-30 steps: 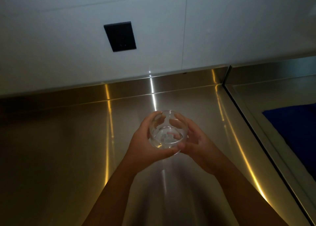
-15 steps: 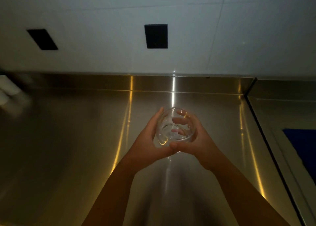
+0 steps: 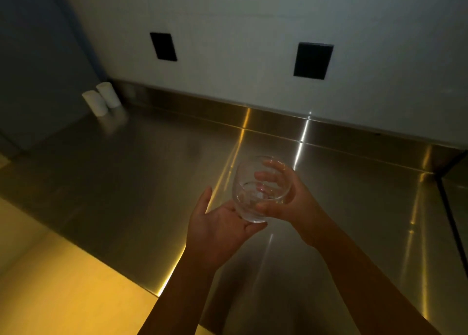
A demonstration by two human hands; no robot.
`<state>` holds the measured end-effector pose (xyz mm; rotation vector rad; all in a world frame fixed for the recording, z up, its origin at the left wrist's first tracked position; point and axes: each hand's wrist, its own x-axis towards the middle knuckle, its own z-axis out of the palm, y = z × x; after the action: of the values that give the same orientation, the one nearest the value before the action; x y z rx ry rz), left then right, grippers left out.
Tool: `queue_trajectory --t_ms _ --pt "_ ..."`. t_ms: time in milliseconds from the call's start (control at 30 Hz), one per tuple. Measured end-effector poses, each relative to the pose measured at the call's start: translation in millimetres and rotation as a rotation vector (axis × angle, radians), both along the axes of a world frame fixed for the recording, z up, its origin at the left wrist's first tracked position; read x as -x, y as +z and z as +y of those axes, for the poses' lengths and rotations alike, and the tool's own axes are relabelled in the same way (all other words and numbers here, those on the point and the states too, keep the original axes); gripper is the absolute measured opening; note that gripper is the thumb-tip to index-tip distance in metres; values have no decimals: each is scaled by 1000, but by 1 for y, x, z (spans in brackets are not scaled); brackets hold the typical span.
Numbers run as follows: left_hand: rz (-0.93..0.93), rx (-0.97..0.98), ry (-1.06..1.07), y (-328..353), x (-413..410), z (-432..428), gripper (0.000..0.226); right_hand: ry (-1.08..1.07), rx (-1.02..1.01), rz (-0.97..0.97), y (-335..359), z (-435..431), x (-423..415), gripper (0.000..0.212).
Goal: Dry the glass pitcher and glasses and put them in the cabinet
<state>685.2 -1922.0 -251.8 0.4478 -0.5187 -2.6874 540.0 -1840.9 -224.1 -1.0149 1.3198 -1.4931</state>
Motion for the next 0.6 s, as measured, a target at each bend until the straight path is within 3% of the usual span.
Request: queue_trajectory --t_ms 233,600 --pt "45 -55 131 2 -73 -11 86 171 -5 26 7 -37 -61 92" --pt "99 -42 363 20 -249 -32 87 353 50 133 23 -92 -233 76"
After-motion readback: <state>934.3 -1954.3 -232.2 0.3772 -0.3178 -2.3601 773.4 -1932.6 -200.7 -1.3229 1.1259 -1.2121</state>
